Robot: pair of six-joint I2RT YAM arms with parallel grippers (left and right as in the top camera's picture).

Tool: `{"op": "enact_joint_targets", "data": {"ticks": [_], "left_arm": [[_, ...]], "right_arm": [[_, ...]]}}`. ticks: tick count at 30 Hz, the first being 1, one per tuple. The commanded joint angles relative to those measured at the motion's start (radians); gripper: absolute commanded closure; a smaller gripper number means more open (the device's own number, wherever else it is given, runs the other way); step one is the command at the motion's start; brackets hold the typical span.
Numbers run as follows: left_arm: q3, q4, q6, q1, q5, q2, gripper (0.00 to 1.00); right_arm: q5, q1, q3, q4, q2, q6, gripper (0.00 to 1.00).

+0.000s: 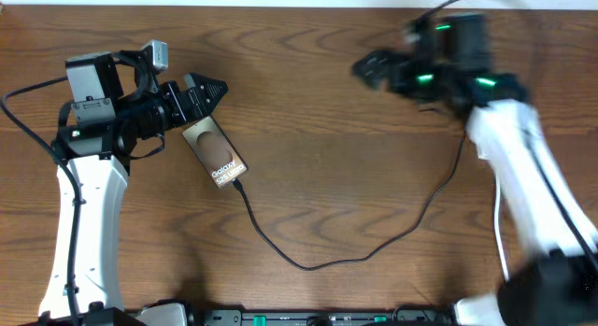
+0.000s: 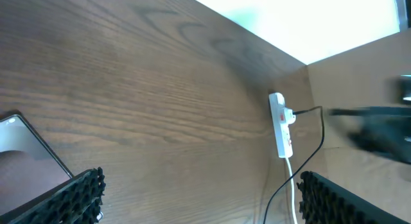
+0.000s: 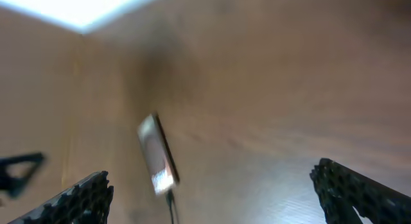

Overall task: Plug charger to phone and switch on socket
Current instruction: 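Raise the left gripper off the phone and move the right gripper toward the power strip, then bring the right gripper over the white power strip's charger socket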

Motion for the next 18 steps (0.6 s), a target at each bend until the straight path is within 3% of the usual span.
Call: {"op": "enact_joint_targets", "data": {"ticks": [1,9,11,15,18], "left_arm": [[0.013,0.003,0.031,-0.004,0.001,-0.007,0.05],[0.013,0.0,0.037,-0.004,0.0,-0.007,0.05],[0.013,0.001,0.037,-0.004,-0.002,-0.007,0.05],[0.013,0.0,0.037,-0.004,-0.006,-0.007,0.05],[0.013,0.0,0.037,-0.004,-0.006,-0.007,0.05]], "right_arm": [[0.126,-0.121,0.013,-0.03,-0.168,-0.085,0.01],[0.123,-0.499,0.013,-0.132,-0.272,-0.184,0.01],[-0.034,-0.668,0.017,-0.147,-0.174,-0.253,0.01],[-0.173,-0.754,0.085,-0.182,-0.033,-0.282,0.01],[-0.206,-0.776,0.241,-0.306,0.127,-0.352,0.01]]}}
